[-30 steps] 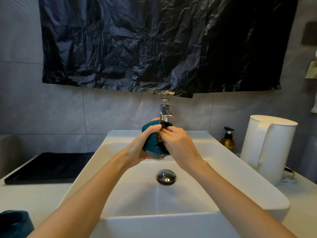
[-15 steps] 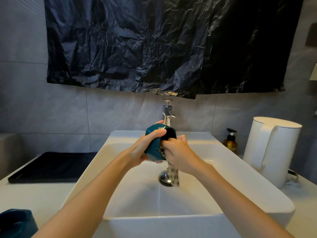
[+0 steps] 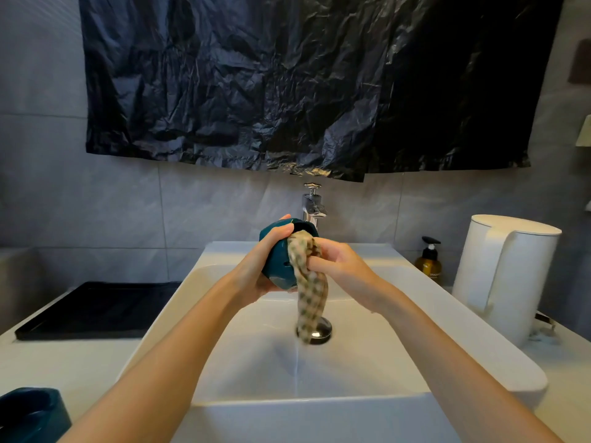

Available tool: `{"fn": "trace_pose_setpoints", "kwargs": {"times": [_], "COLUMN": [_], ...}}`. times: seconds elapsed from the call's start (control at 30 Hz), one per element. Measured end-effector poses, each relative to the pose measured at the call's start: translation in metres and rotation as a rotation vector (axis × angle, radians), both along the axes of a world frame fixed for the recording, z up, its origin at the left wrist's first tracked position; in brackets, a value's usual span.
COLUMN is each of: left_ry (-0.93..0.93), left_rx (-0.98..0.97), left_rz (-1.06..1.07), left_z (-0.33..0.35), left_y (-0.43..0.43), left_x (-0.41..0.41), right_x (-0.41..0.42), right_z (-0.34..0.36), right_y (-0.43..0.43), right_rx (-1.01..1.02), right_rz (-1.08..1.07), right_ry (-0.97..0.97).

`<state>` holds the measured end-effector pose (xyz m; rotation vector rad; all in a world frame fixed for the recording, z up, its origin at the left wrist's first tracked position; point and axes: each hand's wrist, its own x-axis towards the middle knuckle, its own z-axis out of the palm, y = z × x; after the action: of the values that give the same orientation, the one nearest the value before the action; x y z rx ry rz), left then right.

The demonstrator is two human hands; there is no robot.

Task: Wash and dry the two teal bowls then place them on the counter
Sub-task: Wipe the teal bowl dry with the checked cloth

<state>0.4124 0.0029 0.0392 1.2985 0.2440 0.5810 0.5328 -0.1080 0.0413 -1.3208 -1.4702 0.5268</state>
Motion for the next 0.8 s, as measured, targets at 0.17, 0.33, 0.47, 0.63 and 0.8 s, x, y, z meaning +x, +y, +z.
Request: {"fn": "trace_pose_setpoints", "kwargs": {"times": [0.17,0.33,0.47,0.63,0.8], "left_ry": [0.037,0.072,0.082,0.120,0.124], "left_rx": [-0.015,-0.029,-0.036,-0.034,-0.047], "left_rz": [-0.090,-0.102,-0.092,-0.093,-0.052], "left_z": [-0.001,-0.005,-0.005,-0.003,-0.005], "left_y": [0.002,-0.009,-0.008,-0.005,-0.007], "left_x": [0.000,0.006,0.005,0.002,0.003], "right_x": [0.013,0.000,0.001,0.001,0.000], "right_z": [-0.015,-0.017,-0.016,-0.018,-0.015], "right_y": [0.012,0.018,0.019,0.017,0.015], "right_rx": [0.520,0.543,0.476,0.387,0.387], "right_rz": [-0.447,-0.592,-0.361,-0.237,-0.240], "right_ry": [-0.552,-0.745,-0.678,-0.654,-0.836]}}
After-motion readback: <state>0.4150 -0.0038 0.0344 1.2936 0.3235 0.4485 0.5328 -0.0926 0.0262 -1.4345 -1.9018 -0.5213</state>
